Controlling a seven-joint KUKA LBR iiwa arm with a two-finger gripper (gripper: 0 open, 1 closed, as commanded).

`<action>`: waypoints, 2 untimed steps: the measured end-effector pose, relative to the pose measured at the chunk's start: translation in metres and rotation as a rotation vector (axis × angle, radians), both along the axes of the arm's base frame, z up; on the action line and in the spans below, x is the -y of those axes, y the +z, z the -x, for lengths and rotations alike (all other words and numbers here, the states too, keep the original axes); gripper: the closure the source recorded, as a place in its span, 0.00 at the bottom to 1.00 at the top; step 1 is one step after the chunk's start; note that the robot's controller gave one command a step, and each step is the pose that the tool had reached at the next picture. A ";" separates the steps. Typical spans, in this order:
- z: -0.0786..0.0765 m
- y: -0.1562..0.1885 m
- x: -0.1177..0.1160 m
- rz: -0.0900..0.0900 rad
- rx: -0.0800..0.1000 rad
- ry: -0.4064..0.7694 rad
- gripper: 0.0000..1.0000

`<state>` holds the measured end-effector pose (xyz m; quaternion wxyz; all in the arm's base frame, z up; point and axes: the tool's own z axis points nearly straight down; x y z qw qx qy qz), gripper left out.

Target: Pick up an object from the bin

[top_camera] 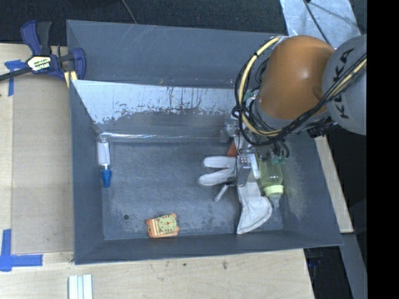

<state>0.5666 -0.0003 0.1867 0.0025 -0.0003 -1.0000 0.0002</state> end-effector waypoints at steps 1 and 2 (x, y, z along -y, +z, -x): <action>-0.002 0.005 0.000 0.000 0.009 0.000 0.00; 0.002 -0.050 0.019 0.000 0.015 0.052 0.00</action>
Offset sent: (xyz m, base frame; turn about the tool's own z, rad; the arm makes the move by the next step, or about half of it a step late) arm -0.0086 -0.0377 -0.1050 -0.0981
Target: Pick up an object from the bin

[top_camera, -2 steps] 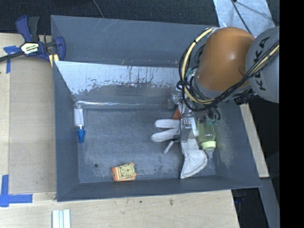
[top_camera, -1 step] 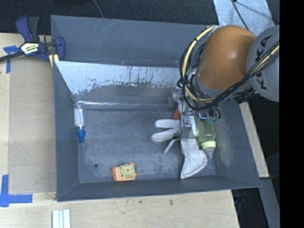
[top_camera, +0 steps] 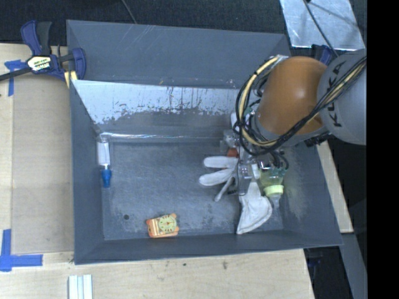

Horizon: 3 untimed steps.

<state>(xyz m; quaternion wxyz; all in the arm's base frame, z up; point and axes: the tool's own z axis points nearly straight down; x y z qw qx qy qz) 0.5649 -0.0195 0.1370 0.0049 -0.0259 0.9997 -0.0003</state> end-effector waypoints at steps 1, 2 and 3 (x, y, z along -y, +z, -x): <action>-0.003 -0.066 0.007 -0.002 -0.006 0.105 1.00; -0.003 -0.066 0.007 -0.002 -0.006 0.105 1.00; -0.001 0.136 0.010 0.001 -0.006 0.163 1.00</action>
Offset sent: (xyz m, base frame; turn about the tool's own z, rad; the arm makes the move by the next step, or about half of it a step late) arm 0.0000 0.0000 0.0000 0.0000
